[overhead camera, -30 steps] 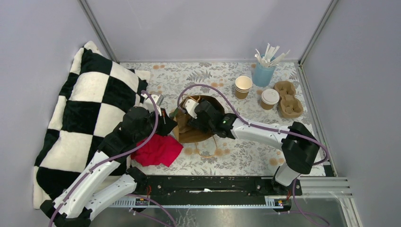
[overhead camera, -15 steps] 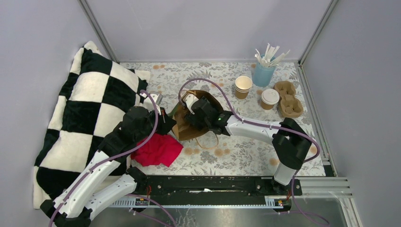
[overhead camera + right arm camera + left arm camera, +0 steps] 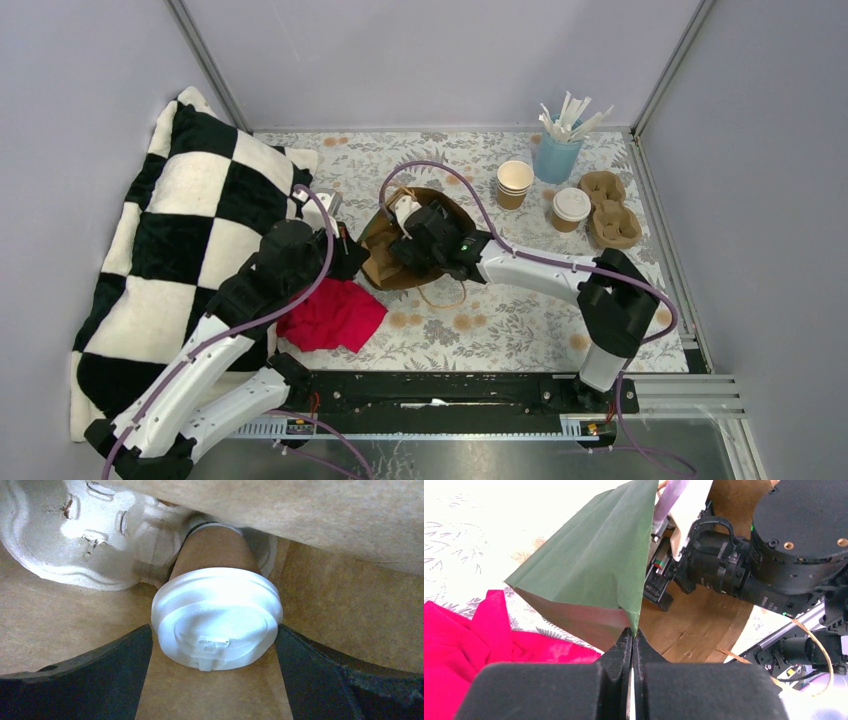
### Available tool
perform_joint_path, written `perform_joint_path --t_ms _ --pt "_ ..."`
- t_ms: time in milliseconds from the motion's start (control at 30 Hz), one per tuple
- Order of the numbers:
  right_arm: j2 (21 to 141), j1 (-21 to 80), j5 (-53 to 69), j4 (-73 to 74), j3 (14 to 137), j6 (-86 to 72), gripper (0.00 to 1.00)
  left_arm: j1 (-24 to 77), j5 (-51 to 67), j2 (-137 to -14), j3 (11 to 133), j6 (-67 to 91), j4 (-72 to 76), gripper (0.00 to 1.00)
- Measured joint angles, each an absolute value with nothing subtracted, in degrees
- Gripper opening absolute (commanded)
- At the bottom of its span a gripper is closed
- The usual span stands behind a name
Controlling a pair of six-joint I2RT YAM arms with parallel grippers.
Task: Pack the takeout coffee
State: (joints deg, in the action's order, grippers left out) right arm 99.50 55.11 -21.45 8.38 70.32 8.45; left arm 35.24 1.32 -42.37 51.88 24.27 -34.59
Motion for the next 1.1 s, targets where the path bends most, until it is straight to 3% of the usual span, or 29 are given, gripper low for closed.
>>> perform_joint_path --t_ms 1100 --pt "92.4 58.2 -26.8 25.7 73.3 4.6 1.00 35.4 0.1 -46.6 54.8 25.3 -35.5 0.00"
